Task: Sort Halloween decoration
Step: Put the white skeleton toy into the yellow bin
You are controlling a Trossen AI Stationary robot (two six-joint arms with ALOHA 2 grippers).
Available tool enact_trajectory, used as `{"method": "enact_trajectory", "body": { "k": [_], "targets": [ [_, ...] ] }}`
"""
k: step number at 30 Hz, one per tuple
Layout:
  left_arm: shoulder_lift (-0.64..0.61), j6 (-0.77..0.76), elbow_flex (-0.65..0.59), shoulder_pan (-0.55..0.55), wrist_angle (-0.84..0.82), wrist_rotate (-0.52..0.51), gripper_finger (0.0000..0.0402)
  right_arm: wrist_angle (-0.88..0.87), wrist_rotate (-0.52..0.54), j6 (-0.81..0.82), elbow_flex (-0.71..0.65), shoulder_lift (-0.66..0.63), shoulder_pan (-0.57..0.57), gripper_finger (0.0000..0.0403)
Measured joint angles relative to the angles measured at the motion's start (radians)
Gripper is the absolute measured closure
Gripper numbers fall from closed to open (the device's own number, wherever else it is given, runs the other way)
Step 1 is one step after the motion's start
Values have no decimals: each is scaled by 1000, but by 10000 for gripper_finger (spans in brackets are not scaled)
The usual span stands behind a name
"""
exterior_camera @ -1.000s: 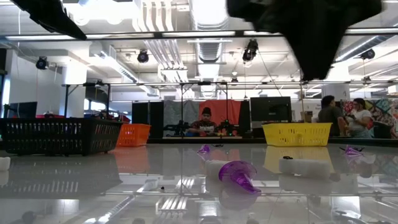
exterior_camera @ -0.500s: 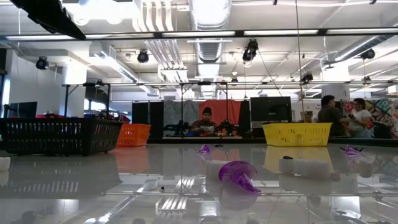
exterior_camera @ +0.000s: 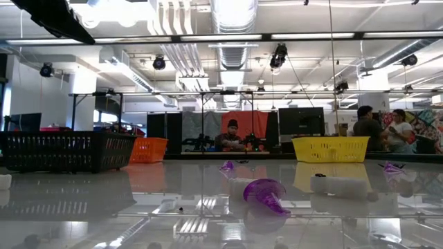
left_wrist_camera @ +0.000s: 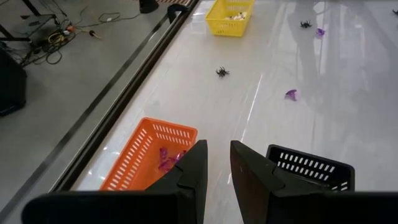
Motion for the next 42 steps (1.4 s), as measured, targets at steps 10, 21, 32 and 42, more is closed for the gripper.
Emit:
{"method": "enact_trajectory", "body": {
  "k": [10, 21, 32, 42],
  "targets": [
    [0, -73, 0, 0, 1, 2, 349, -40, 0, 15, -65, -12, 66, 326],
    [0, -97, 0, 0, 4, 2, 349, 135, -2, 20, -334, -137, 137, 326],
    [9, -155, 0, 0, 4, 50, 349, 238, -26, 30, -443, -150, 134, 326],
    [62, -177, 0, 0, 4, 53, 349, 256, -28, 37, -459, -150, 134, 326]
  ]
}}
